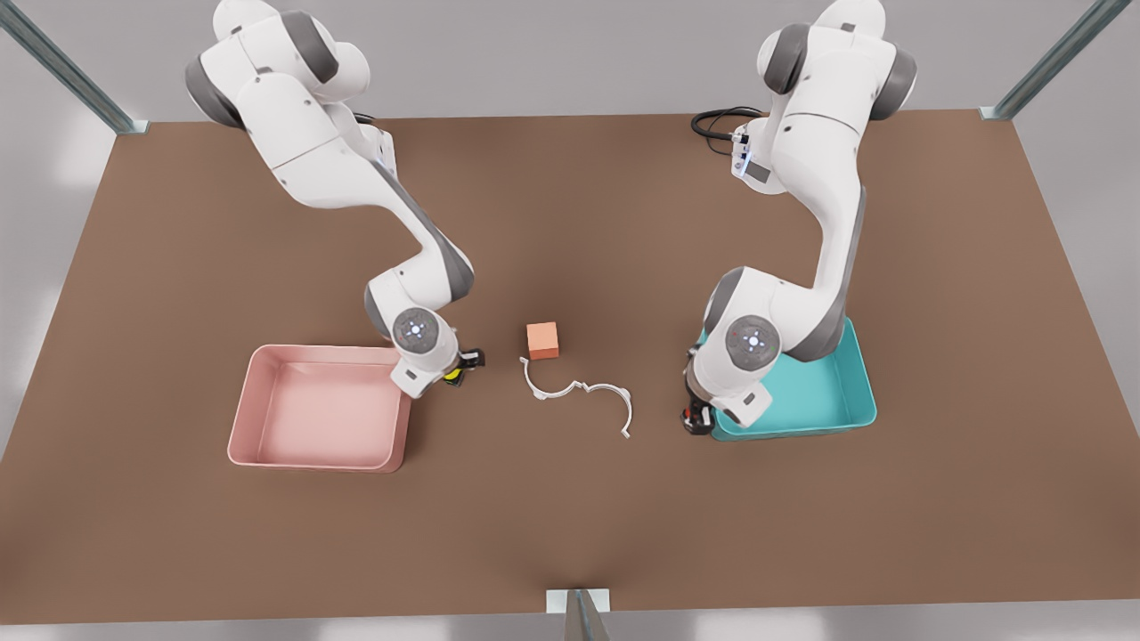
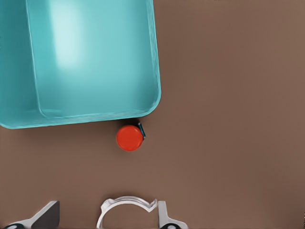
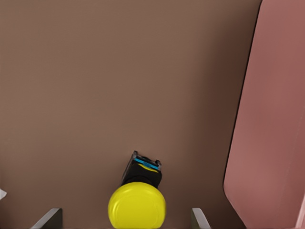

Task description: Place the red button in the blue storage box with the left arm, and place the yellow button in the pink storage box with the right arm

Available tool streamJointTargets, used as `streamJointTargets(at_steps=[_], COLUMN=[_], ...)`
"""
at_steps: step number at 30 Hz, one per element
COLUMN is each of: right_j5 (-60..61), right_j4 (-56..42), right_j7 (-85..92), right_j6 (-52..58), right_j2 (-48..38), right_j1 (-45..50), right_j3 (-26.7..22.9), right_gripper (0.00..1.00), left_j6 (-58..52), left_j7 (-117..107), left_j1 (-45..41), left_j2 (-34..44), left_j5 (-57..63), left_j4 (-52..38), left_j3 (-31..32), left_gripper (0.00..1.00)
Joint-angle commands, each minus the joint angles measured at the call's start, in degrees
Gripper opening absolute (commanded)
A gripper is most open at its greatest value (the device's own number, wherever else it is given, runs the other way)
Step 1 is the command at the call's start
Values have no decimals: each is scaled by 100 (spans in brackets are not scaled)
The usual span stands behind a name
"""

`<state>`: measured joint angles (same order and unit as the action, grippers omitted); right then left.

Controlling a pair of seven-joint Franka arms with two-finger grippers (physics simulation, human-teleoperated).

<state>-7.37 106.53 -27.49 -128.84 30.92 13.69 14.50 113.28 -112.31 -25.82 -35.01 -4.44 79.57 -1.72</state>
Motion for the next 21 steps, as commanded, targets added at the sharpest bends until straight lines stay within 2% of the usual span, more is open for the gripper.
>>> streamJointTargets(at_steps=[1,10,13,16,17,18,20,21], right_j5=[-1,-1,-1,-10,-10,-10,-36,-133], right_j4=[87,298,298,298,281,263,263,263], right_j7=[-1716,-1716,-1707,-1681,-1681,-1681,-1681,-1690], right_j6=[-572,-1099,-1090,-1073,-1064,-1038,-1038,-1029], right_j2=[2,362,371,362,362,336,327,309], right_j1=[-15,-50,-50,-59,-59,-59,-50,-50], right_j3=[1,-52,-61,-61,-61,-70,-70,-70], right_gripper=[100,98,67,61,55,54,38,36], left_j6=[89,449,555,678,678,678,792,801], left_j7=[-3711,-2788,-2498,-2322,-2322,-2322,-2322,-2322], left_j1=[7,148,148,139,139,139,121,121], left_j2=[-59,-199,-331,-410,-419,-446,-560,-586], left_j5=[-5,329,347,347,347,347,347,356], left_j4=[6,524,472,454,454,454,436,436], left_j3=[-4,-4,-4,-4,-4,-4,-4,-4], left_gripper=[100,100,100,100,100,100,100,100])
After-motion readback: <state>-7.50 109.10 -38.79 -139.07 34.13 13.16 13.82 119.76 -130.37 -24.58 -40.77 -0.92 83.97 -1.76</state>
